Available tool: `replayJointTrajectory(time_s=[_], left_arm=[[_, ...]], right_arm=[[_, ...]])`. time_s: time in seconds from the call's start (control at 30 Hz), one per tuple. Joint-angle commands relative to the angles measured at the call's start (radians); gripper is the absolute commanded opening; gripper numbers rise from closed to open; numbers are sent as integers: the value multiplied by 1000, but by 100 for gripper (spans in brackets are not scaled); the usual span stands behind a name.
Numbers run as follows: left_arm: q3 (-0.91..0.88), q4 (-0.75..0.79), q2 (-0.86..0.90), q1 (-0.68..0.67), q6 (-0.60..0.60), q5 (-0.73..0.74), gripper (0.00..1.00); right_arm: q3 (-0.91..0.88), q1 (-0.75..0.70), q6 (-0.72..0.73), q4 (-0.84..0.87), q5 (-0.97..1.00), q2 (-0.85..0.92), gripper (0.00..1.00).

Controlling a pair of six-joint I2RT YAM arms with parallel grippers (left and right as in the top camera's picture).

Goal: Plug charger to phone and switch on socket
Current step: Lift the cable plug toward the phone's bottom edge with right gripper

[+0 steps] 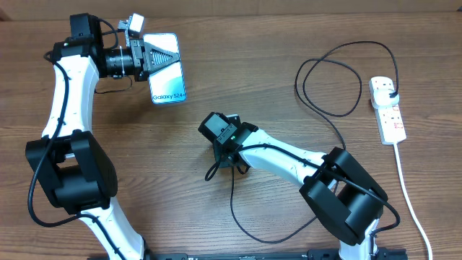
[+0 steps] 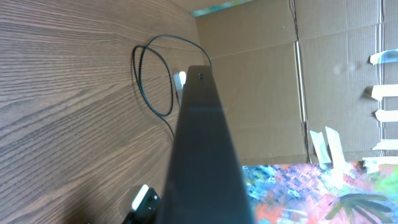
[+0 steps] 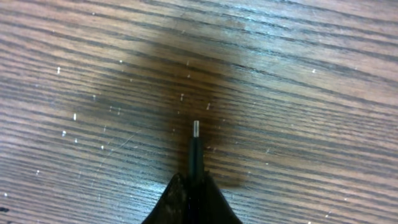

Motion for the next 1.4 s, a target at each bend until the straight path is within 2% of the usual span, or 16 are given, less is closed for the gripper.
replayJointTrajectory(time_s=[0.0, 0.37, 0.47, 0.6, 0.83, 0.97, 1.07, 1.23, 1.37], left_arm=[[2, 3, -2, -5, 11, 31, 4], [2, 3, -2, -5, 11, 39, 4], [2, 14, -2, -5, 12, 92, 4], [2, 70, -2, -5, 11, 180, 4], [2, 111, -2, -4, -3, 193, 4], [2, 276, -2, -3, -187, 199, 4], [2, 438, -2, -3, -345, 181, 4], [2, 646, -2, -6, -542, 56, 5], [2, 776, -2, -13, -675, -48, 4]], right_arm=[[29, -5, 11, 2, 6, 13, 4], [40, -64, 50, -13, -68, 0, 4], [41, -99, 90, 0, -128, -19, 4], [41, -163, 94, 62, -317, -39, 4], [41, -305, 122, 289, -790, -40, 4], [41, -367, 153, 455, -1036, -40, 4], [41, -397, 189, 549, -1135, -40, 4], [41, -414, 246, 718, -1250, -40, 4], [41, -413, 377, 914, -1324, -40, 4]])
